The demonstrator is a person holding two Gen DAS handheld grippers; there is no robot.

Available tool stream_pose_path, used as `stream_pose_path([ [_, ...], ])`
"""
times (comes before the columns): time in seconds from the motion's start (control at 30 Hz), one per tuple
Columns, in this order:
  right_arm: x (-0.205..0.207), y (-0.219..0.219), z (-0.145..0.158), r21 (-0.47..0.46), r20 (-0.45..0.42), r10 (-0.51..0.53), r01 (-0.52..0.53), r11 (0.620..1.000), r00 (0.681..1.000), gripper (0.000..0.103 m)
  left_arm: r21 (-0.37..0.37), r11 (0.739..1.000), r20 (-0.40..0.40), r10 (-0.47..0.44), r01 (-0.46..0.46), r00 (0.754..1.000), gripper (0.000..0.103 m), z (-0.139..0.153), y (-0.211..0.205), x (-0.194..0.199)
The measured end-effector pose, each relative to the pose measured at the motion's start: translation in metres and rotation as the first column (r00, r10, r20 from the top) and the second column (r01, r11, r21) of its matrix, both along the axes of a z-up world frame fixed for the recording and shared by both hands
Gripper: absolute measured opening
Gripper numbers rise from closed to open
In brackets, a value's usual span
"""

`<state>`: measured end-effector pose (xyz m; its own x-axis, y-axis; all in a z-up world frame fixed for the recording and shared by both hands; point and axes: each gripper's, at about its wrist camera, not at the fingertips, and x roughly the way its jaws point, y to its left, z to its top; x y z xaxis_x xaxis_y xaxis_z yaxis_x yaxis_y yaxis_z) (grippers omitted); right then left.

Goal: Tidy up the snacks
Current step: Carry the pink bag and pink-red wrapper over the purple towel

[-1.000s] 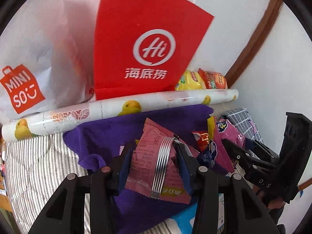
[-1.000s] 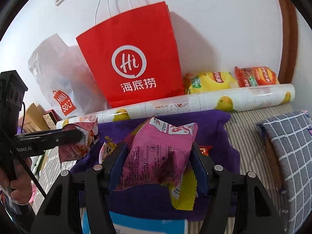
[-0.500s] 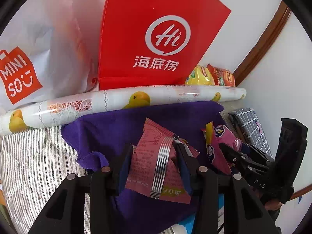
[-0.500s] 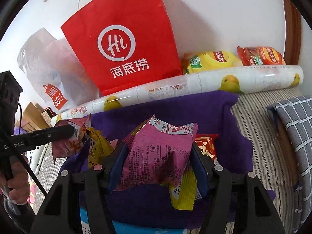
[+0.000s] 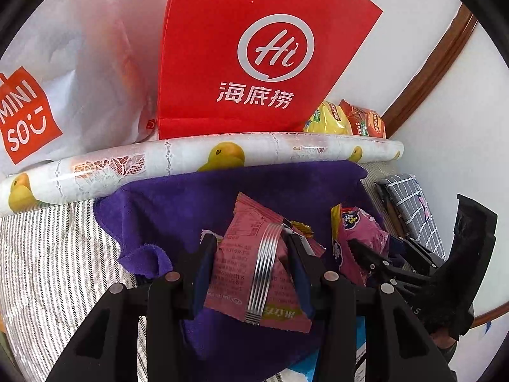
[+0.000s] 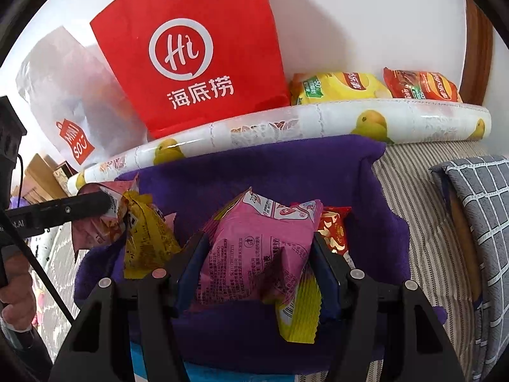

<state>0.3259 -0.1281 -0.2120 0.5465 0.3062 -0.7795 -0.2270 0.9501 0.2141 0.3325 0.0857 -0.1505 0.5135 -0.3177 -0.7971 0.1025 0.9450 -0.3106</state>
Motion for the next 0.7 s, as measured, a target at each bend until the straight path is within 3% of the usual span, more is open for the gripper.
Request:
stream_pose_path([
  [0.3,0.005,-0.005,-0.003,0.023,-0.042,-0.005,0.006,1.0,0.999,0.064,0.002,1.0,0.003,0.001,-0.001,1.0,0.043,-0.004,-0.002,0.001],
  [0.7,-0.005,-0.012,0.014,0.063,0.01,-0.012,0.012,0.998,1.0,0.067,0.004,0.999,0.049,-0.037,0.037,0.998,0.043,0.0,-0.012,-0.002],
])
